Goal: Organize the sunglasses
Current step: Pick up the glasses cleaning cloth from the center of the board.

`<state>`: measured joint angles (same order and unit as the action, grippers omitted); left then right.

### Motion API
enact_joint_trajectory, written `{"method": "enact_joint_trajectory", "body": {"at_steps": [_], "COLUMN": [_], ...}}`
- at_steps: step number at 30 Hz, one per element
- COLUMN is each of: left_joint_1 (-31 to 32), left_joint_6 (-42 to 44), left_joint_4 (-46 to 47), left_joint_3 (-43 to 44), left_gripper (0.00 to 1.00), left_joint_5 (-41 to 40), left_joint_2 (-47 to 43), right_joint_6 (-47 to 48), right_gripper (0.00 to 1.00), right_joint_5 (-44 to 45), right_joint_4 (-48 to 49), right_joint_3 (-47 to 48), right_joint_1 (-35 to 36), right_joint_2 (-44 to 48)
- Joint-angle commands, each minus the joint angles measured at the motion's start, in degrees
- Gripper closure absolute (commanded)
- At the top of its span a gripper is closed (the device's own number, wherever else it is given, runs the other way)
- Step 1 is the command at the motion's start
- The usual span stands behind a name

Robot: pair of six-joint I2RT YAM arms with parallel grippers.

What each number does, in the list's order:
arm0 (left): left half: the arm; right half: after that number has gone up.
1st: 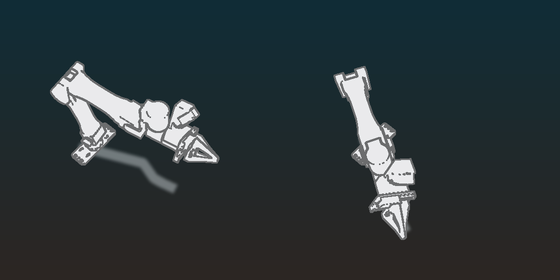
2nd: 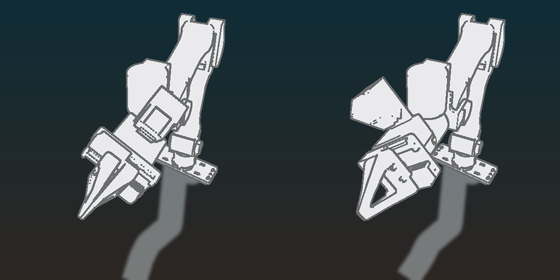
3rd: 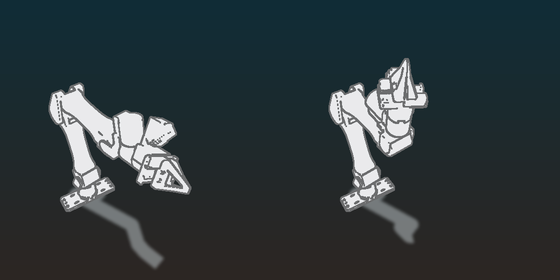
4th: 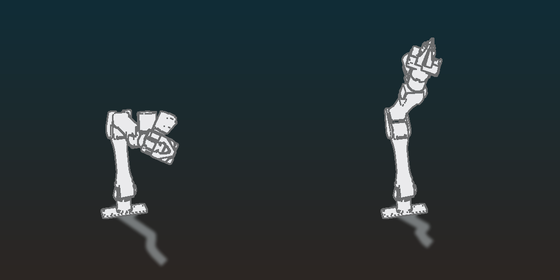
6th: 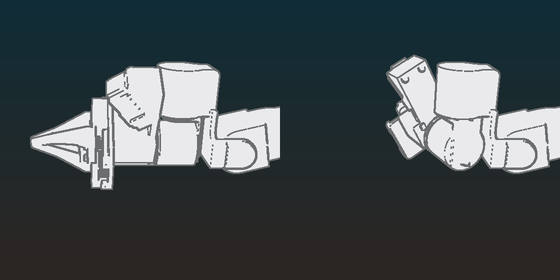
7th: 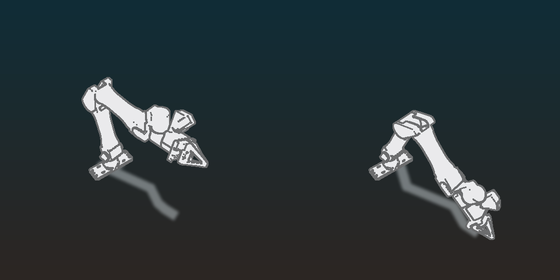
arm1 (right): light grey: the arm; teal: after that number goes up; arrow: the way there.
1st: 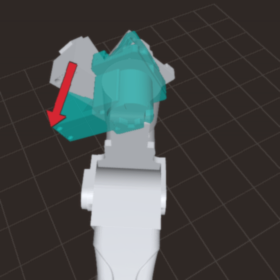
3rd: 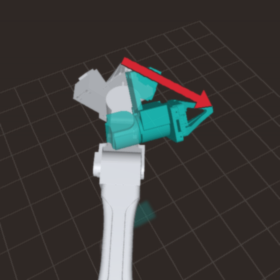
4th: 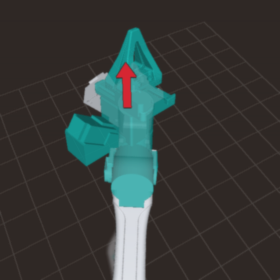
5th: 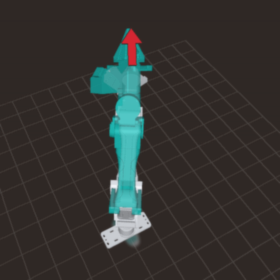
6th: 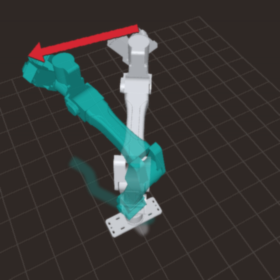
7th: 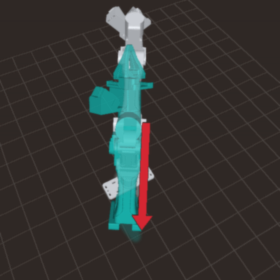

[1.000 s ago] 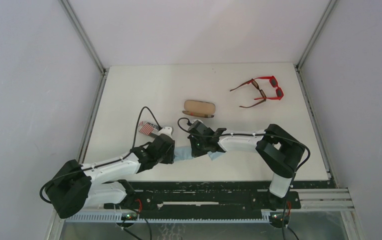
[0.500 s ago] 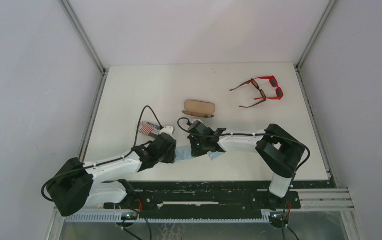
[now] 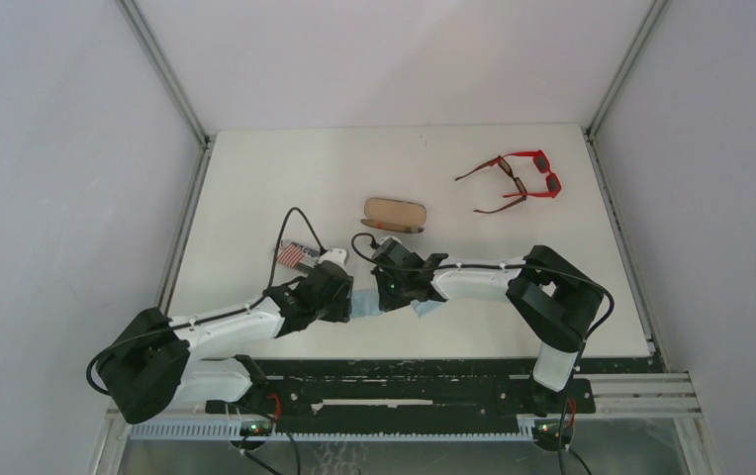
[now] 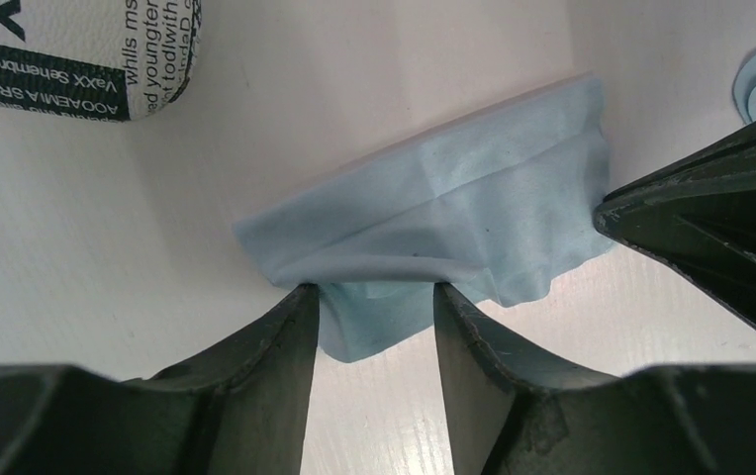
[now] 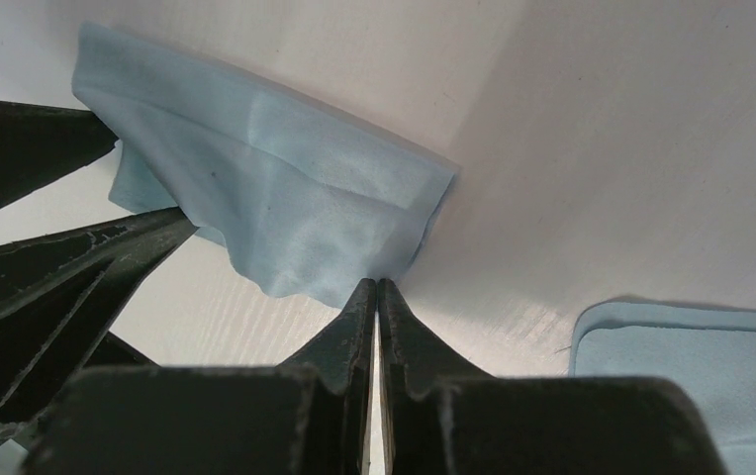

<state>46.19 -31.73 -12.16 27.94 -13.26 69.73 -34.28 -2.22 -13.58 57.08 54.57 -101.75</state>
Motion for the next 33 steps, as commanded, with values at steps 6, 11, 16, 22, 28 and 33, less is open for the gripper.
{"method": "enact_joint_trajectory", "body": {"at_steps": [6, 11, 16, 22, 28, 33], "left_joint_1": [-0.32, -0.31, -0.29, -0.31, -0.32, -0.31], "left_joint_6": [1.27, 1.65, 1.97, 2.78, 3.16, 3.0], "left_joint_4": [-0.78, -1.66, -1.98, -1.78, -1.16, -0.72], "left_joint_3": [4.31, 4.94, 5.62, 6.22, 6.36, 6.16], "left_gripper": [0.42, 0.41, 0.43, 0.44, 0.46, 0.54], "left_joint_5": [-1.42, -2.03, -2.1, -2.9, -2.83, -2.36], "left_joint_2": [-0.88, -0.39, 0.49, 1.75, 2.97, 3.3], "right_joint_6": [-0.07, 0.01, 0.01, 0.02, 0.11, 0.11], "right_gripper": [1.0, 1.0, 1.0, 1.0, 1.0, 1.0], "right_joint_5": [-0.33, -0.33, -0.24, -0.24, -0.33, -0.42], "right_joint_4": [0.8, 0.9, 0.77, 0.9, 0.89, 0.91], "right_joint_3": [0.58, 0.58, 0.56, 0.4, 0.45, 0.4], "right_joint_1": [0.3, 0.32, 0.29, 0.19, 0.06, 0.02], "right_joint_2": [1.64, 1.65, 1.69, 1.82, 1.74, 1.78]}}
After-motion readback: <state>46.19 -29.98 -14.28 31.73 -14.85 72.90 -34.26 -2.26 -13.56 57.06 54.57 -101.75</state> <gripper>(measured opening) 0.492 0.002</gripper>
